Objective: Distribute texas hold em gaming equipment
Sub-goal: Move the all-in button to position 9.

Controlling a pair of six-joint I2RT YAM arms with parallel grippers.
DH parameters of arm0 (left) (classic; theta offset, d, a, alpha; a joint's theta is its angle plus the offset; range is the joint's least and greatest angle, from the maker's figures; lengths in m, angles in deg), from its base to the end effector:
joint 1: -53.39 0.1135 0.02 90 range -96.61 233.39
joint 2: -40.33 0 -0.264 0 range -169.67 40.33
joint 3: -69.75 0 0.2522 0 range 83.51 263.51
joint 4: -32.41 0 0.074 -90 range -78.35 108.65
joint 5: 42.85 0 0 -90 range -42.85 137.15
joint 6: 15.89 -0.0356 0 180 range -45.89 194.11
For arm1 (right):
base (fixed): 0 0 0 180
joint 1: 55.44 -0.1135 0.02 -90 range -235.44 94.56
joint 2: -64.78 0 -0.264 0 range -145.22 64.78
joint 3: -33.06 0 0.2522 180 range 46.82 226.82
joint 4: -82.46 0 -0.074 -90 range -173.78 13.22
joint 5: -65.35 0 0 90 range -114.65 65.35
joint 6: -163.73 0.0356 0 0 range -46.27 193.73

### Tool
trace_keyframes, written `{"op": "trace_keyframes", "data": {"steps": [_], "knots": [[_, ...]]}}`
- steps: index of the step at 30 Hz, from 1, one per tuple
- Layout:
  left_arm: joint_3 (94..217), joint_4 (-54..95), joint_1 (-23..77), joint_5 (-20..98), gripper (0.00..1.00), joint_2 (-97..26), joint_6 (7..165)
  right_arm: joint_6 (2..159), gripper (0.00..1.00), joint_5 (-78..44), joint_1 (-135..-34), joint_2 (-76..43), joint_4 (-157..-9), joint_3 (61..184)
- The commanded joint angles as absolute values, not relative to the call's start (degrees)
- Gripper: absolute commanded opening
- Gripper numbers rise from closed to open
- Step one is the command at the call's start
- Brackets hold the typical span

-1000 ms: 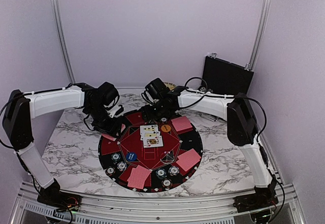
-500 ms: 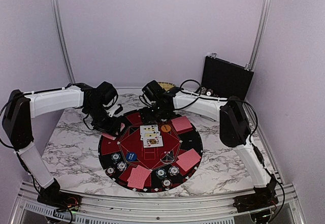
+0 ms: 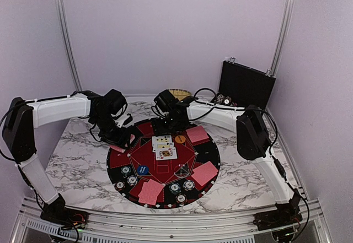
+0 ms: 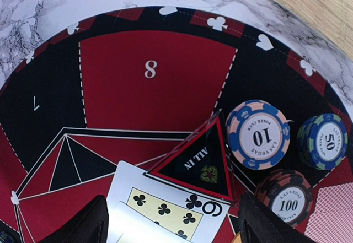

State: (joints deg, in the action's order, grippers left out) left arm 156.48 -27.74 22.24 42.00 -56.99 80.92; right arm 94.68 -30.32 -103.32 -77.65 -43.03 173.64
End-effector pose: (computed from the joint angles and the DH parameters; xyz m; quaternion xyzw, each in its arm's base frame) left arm 0.2873 -0.1774 0.2257 0.2150 0.9612 -0.0962 0.1436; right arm 0.3661 0.3996 0.1752 -0.2087 0.9331 0.1243 0.2652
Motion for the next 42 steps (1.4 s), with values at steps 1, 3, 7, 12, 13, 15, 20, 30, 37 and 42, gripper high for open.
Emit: {"op": "trace_keyframes", "data": {"steps": [1, 3, 7, 12, 13, 15, 20, 30, 37, 42], "knots": [[155.93, -26.35, 22.61, 41.03, 0.37, -54.82, 80.17, 95.37, 0.79, -30.58, -103.42, -79.06, -43.62, 175.20], [155.82, -26.32, 22.63, 41.07, 0.37, -54.84, 80.18, 95.35, 0.79, -30.61, -103.38, -79.34, -43.55, 175.35], [155.68, -26.29, 22.62, 40.91, 0.37, -54.81, 80.18, 95.53, 0.79, -30.45, -103.42, -79.53, -43.83, 175.32], [155.70, -26.34, 22.63, 40.75, 0.37, -54.78, 80.15, 95.66, 0.79, -30.50, -103.43, -79.99, -44.13, 175.45], [155.67, -26.28, 22.62, 40.73, 0.37, -54.81, 80.17, 95.70, 0.79, -30.50, -103.36, -80.05, -44.09, 175.49], [155.83, -26.35, 22.63, 40.68, 0.37, -54.94, 80.18, 95.70, 0.79, -30.69, -103.36, -80.10, -44.07, 175.49], [155.67, -26.30, 22.63, 40.64, 0.37, -55.02, 80.06, 95.75, 0.79, -31.29, -103.40, -80.30, -44.24, 175.40], [155.78, -26.32, 22.63, 40.37, 0.37, -55.16, 80.00, 95.88, 0.80, -31.58, -103.36, -80.46, -44.37, 175.32], [155.84, -26.30, 22.63, 40.33, 0.37, -55.27, 80.00, 95.88, 0.80, -31.81, -103.38, -80.59, -44.32, 175.05], [155.87, -26.31, 22.63, 40.29, 0.37, -55.30, 79.93, 95.80, 0.80, -31.86, -103.43, -80.72, -44.34, 174.99]]}}
